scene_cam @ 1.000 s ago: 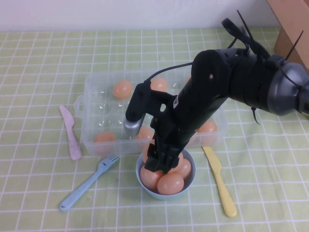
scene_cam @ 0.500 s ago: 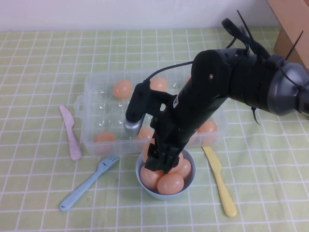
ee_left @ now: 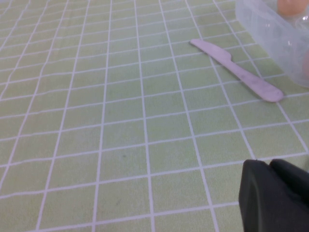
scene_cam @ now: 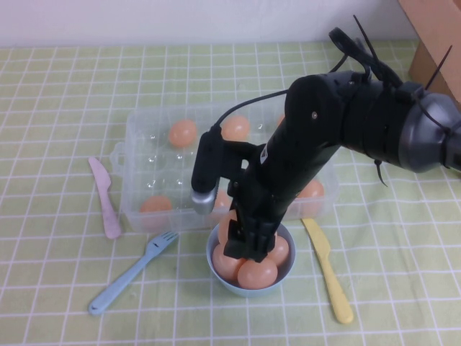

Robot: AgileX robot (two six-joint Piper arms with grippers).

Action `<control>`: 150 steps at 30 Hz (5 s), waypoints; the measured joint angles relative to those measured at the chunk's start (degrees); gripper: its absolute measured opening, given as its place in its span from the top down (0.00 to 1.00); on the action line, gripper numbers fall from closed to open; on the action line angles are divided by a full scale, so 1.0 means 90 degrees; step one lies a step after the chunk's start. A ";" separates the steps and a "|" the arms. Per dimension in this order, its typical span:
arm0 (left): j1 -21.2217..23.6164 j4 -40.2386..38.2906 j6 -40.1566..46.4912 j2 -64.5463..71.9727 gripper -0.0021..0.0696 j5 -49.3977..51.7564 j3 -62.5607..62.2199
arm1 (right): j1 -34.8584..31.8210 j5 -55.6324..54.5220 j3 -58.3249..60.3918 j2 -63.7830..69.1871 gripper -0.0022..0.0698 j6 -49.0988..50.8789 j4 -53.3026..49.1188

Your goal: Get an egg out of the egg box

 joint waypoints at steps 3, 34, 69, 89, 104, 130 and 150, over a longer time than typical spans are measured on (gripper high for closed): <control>0.0000 0.0000 0.0000 0.0000 0.98 0.0000 0.0000 | 0.0000 0.0020 0.0000 0.0000 0.35 -0.0180 0.0000; 0.0000 0.0000 0.0000 0.0000 0.98 0.0000 0.0000 | 0.0000 0.0026 0.0000 0.0347 0.35 -0.0797 0.0178; 0.0000 0.0000 0.0000 0.0000 0.98 0.0000 0.0000 | 0.0000 -0.0232 0.0000 0.0347 0.26 -0.0797 -0.0102; 0.0000 0.0000 0.0000 0.0000 0.98 0.0000 0.0000 | 0.0000 0.1235 -0.1839 -0.0285 0.79 0.0000 0.0433; 0.0000 0.0000 0.0000 0.0000 0.98 0.0000 0.0000 | -0.0183 -0.2452 0.1550 -0.3148 0.99 0.0574 0.0731; 0.0000 0.0000 0.0000 0.0000 0.98 0.0000 0.0000 | -0.0342 -0.4980 0.4963 -0.6434 0.99 0.0473 0.2175; 0.0000 0.0000 0.0000 0.0000 0.98 0.0000 0.0000 | -0.2462 -0.6596 0.8366 -0.9644 0.99 0.0040 0.2742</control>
